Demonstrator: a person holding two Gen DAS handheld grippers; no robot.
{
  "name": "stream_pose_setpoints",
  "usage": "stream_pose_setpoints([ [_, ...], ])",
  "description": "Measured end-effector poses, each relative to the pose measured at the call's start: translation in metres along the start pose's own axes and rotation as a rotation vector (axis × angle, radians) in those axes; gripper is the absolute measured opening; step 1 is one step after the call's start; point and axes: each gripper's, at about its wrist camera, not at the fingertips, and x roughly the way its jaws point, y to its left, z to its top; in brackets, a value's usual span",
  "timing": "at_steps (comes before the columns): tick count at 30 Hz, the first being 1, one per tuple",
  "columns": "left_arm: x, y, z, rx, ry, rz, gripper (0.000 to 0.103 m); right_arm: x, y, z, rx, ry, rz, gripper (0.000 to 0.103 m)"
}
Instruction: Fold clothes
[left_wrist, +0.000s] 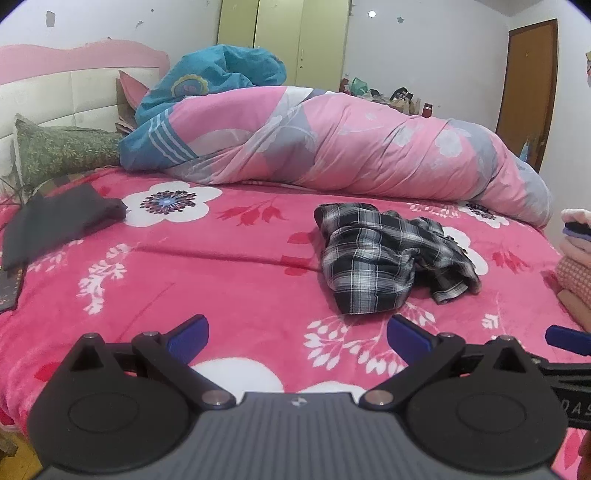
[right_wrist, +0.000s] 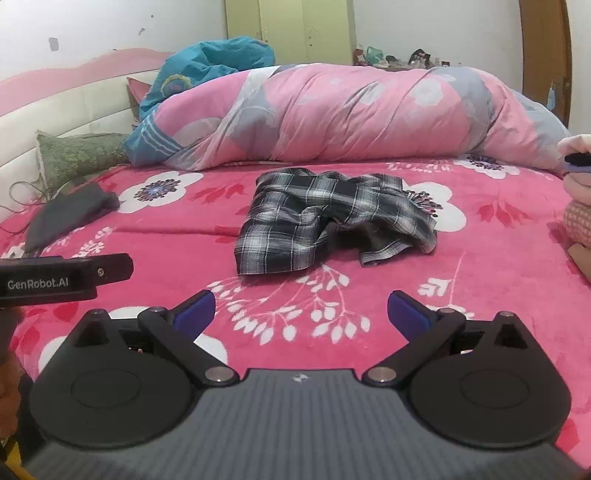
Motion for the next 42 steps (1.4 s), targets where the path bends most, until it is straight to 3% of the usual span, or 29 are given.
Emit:
stream_pose_setpoints([
  [12,0.005,0.01,-0.004,-0.027,0.015,-0.008,0.103,0.0,0.012,-0.001,-0.015,-0.067,-0.066,0.102],
  [16,0.003,0.017,-0.005,-0.056,0.004,-0.008,0.103,-0.002,0.016,-0.001,-0.017,-0.064,-0.111,0.102],
  [42,0.002,-0.008,-0.011,0.002,0.038,0.026,0.103,-0.003,0.005,-0.005,0.047,-0.011,-0.171,0.102],
])
